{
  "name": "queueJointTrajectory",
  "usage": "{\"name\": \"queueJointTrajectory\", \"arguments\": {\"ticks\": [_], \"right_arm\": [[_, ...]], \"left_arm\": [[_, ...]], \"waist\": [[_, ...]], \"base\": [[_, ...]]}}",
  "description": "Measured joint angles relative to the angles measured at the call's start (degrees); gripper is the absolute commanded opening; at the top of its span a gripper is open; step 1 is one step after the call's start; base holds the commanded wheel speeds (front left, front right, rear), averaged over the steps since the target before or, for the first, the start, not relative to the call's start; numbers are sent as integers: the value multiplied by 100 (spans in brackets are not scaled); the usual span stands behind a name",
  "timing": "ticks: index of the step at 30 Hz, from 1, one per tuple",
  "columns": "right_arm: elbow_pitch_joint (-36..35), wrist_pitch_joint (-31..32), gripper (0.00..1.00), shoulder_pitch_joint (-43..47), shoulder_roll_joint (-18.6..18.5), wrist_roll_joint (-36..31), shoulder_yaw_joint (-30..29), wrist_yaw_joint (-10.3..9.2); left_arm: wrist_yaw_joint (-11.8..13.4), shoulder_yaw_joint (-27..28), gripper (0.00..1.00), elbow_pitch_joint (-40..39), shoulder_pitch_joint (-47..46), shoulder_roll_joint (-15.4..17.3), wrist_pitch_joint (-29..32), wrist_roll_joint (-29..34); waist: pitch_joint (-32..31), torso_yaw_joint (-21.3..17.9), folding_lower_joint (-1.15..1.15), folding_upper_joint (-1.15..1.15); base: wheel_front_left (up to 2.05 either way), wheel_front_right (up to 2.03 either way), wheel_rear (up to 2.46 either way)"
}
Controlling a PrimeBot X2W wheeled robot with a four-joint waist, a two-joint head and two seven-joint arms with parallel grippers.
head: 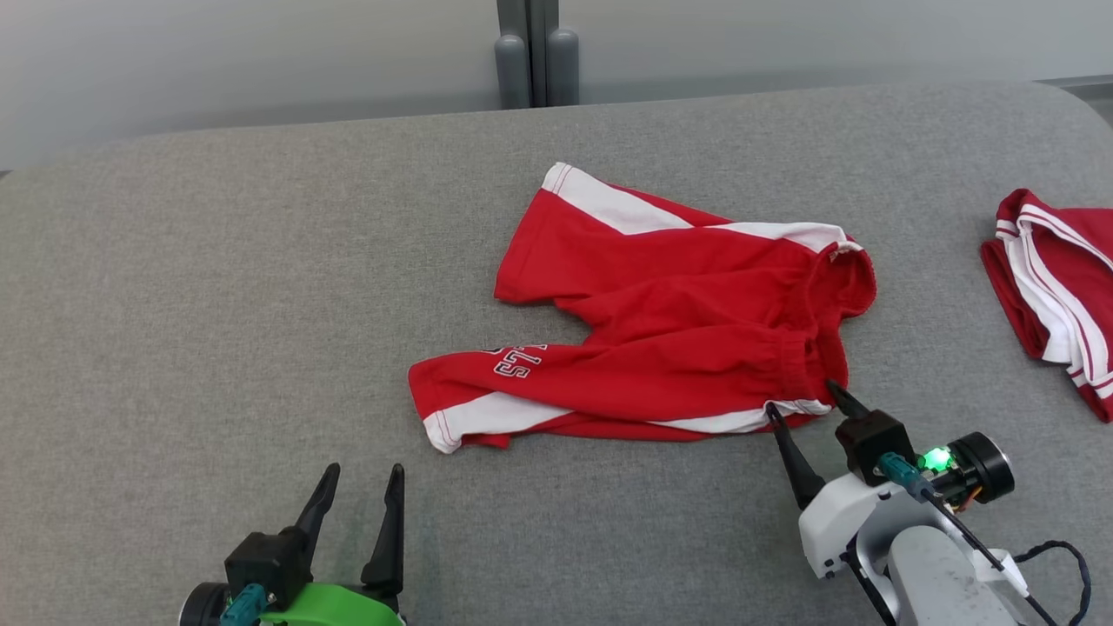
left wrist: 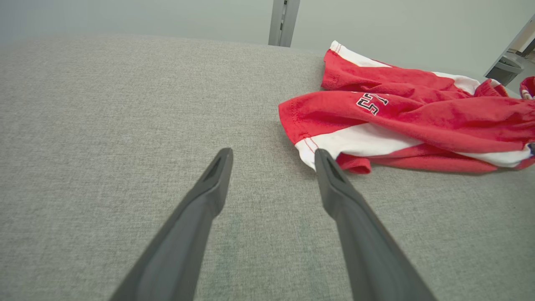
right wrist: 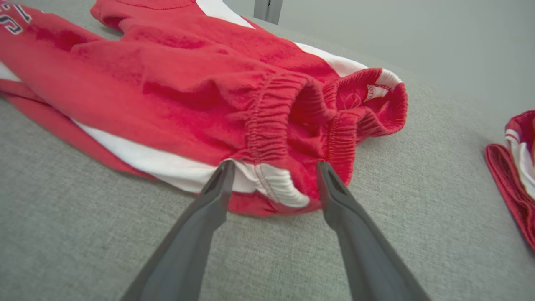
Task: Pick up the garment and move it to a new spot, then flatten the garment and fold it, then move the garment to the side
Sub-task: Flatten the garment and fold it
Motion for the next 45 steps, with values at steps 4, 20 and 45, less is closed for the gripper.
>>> {"name": "queueJointTrajectory", "arguments": {"ticks": [4,20,45], "right_arm": [[-2,0,100,-99,2,-70,158,0],[-162,0,0,-96,-1,-118,125,0],[-651,0,0,-432,-1,165,421,0]], "left_arm": [[0,-30,100,-9,-27,26,-1,-23],[0,-758,100,120,-332,114,-1,-682],[0,-1523,88,469,-1137,568,0,-2159]], "waist": [[62,31,0,0],[205,-106,0,0],[840,-357,0,0]], "base": [[0,0,0],[0,0,0],[0,0,0]]}}
